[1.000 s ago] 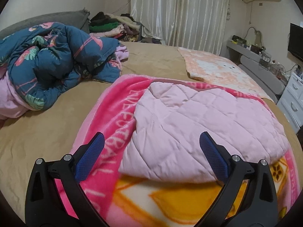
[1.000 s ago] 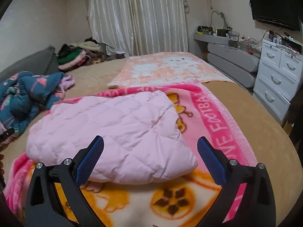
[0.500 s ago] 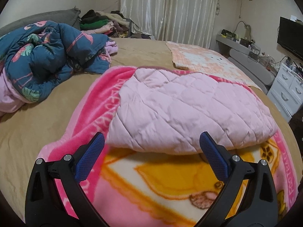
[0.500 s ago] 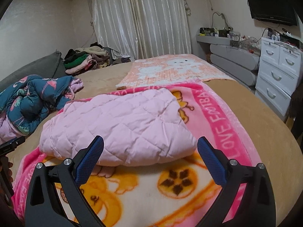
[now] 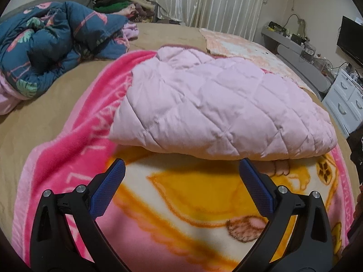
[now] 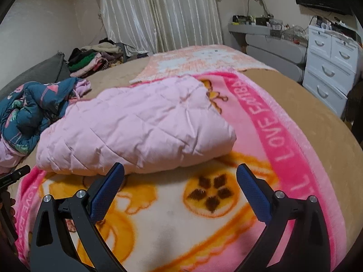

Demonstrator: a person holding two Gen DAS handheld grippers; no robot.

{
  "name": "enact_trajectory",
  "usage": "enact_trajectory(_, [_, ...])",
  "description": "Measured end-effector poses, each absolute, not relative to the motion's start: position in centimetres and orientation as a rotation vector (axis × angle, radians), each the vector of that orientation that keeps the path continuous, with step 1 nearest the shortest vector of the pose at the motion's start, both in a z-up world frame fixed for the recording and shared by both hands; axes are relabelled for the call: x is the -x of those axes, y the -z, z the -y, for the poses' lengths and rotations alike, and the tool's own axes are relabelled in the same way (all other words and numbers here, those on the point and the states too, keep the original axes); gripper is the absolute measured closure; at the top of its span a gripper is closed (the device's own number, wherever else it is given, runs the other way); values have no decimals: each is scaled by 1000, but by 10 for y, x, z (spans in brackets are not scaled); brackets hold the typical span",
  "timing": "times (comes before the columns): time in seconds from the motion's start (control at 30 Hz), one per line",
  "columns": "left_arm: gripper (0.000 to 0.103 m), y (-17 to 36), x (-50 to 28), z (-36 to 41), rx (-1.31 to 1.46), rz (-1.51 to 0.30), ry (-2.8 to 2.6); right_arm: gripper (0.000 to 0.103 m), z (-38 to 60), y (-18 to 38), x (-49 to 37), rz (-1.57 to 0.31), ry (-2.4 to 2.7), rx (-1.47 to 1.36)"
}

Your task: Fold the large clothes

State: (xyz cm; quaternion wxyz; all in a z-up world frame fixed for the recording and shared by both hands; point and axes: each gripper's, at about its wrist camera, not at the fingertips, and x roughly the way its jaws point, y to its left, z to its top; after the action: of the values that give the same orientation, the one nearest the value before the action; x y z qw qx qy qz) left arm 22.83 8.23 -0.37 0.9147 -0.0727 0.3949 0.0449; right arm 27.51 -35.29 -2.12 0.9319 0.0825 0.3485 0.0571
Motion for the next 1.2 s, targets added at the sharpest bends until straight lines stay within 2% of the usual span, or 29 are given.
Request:
enact_trajectory(0.33, [9,35,-259,-103,360,-891,-88,4,354,47,-298,-781,-68,-239])
enact_trajectory(0.77, [9,67,-311,-153,806,-915,-58,4,371,65,-339,-825,-35,-471])
enact_trajectory(1.2, [8,71,-337,-133,634,-899,-106,4,389,91,-389,-859,-35,-698])
